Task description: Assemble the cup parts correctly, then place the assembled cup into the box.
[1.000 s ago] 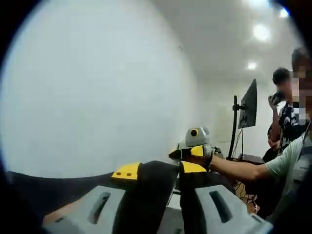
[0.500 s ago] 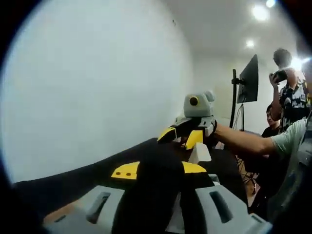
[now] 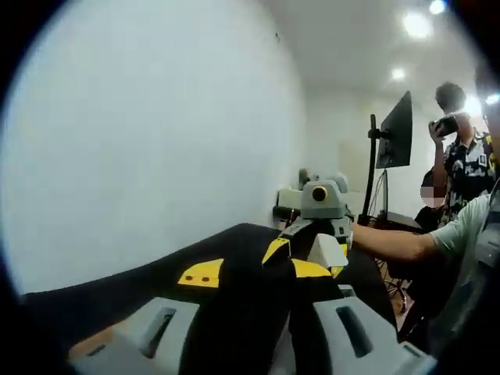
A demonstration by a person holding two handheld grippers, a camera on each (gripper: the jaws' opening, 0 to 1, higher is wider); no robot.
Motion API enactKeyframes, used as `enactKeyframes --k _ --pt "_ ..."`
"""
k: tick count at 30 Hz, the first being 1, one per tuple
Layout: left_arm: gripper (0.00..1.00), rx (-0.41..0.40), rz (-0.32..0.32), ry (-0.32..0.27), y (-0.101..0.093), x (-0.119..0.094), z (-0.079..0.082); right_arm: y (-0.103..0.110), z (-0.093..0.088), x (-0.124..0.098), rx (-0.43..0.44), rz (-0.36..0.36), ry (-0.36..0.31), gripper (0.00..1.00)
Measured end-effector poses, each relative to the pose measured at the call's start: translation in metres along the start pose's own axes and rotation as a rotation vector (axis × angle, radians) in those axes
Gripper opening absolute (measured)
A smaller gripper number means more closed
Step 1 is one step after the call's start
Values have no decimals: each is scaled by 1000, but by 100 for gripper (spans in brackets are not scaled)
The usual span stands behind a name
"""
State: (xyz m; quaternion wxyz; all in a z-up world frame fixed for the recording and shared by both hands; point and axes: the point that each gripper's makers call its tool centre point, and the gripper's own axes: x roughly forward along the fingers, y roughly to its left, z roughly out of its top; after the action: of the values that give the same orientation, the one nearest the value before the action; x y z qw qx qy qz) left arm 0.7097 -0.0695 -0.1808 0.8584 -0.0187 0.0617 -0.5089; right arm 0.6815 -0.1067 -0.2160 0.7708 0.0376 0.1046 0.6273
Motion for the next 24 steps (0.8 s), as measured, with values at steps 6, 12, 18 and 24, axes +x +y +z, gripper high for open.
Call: enactKeyframes --k 6,12,18,24 --pt "28 1 -6 -11 -3 1 2 8 2 18 69 24 -33 64" --pt "27 -7 -14 -17 -2 2 1 3 -5 23 36 -12 -15 62" --pt "27 2 -21 -15 -2 4 3 -1 -11 22 40 -18 12 62" --pt "26 13 -49 7 -12 6 -2 0 -12 22 33 -19 20 62"
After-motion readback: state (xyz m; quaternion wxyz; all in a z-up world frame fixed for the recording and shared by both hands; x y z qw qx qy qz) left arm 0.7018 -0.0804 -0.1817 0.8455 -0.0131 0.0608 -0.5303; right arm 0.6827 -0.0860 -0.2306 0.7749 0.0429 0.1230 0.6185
